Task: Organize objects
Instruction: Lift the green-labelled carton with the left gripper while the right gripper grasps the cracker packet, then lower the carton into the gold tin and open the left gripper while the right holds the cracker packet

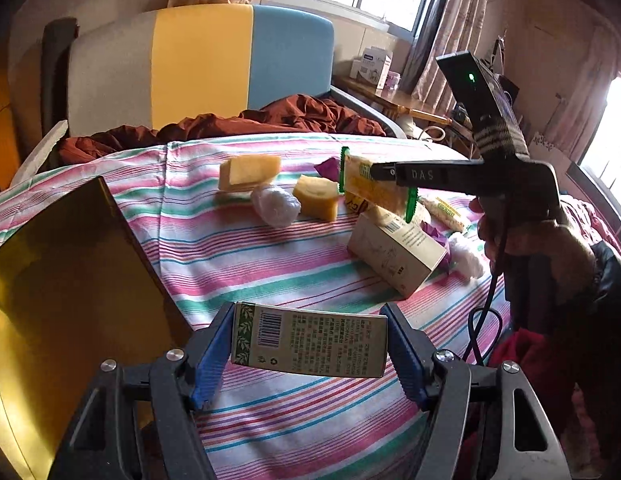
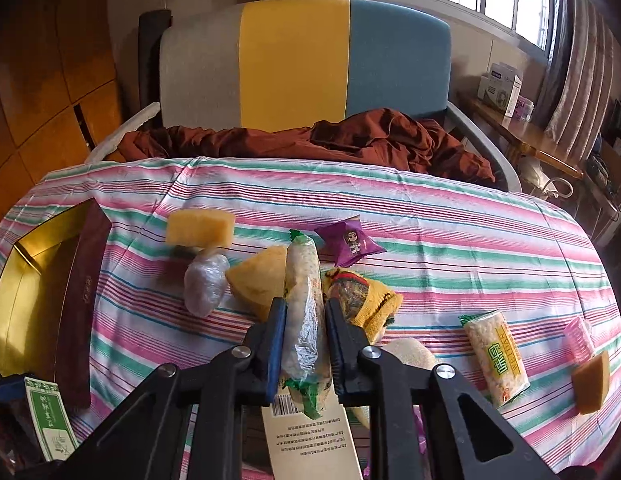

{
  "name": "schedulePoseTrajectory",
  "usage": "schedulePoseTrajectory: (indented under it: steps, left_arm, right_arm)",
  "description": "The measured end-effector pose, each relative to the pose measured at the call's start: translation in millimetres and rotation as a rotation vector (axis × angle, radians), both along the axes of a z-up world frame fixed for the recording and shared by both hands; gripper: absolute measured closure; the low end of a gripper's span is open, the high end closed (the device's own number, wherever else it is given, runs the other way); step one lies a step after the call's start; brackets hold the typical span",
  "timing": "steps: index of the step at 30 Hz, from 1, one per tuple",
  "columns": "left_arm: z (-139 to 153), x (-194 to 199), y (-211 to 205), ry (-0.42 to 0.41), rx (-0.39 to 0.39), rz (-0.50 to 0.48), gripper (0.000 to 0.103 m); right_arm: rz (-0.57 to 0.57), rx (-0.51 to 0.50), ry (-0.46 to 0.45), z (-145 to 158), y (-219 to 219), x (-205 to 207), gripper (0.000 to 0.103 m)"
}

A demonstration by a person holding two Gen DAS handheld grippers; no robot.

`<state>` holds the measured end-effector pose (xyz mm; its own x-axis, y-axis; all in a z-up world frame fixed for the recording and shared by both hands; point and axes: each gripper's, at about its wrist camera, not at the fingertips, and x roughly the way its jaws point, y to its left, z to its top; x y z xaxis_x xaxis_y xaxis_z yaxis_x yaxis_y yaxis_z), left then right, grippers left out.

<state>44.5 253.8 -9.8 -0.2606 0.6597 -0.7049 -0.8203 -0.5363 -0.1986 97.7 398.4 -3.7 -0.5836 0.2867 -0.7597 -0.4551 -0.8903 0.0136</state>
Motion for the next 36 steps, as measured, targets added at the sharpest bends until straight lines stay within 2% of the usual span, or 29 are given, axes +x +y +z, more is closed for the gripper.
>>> schedulePoseTrajectory:
  steps: [6,10,15,20,30,36]
  left_arm:
    - [14.8,-17.7,-35.2,0.001,0.037,0.103,0.031]
    - [16.7,-35.2,-68.9,0.002,0.033,0.208,0.031]
    - [4.1,-54.5,-119.4,0.01,-0.02,0.348,0.031]
    - [-16.9,-69.2,-162.9,0.012,-0.105,0.465,0.031]
    - [-53.0,-81.9,-201.4,0.025,-0.236,0.566,0.03]
    - [-59.3,-78.1,-206.6,0.05,-0.235,0.579,0.027]
  right_arm:
    - [0.048,-0.014,0.061,17.9,-27.0,5.0,0.084]
    - [0.102,-0.023,0.082,23.2,-52.1,1.6,0.084]
    - [0.148,-0.04,0.085,18.7,-76.5,-5.8,0.084]
    - [0.167,-0.044,0.069,11.3,-88.3,-11.8,0.084]
    - [0.147,-0.06,0.013,-9.5,-86.7,-12.2,0.084]
    - [0.132,-0.071,-0.023,-24.9,-84.4,-11.3,0.084]
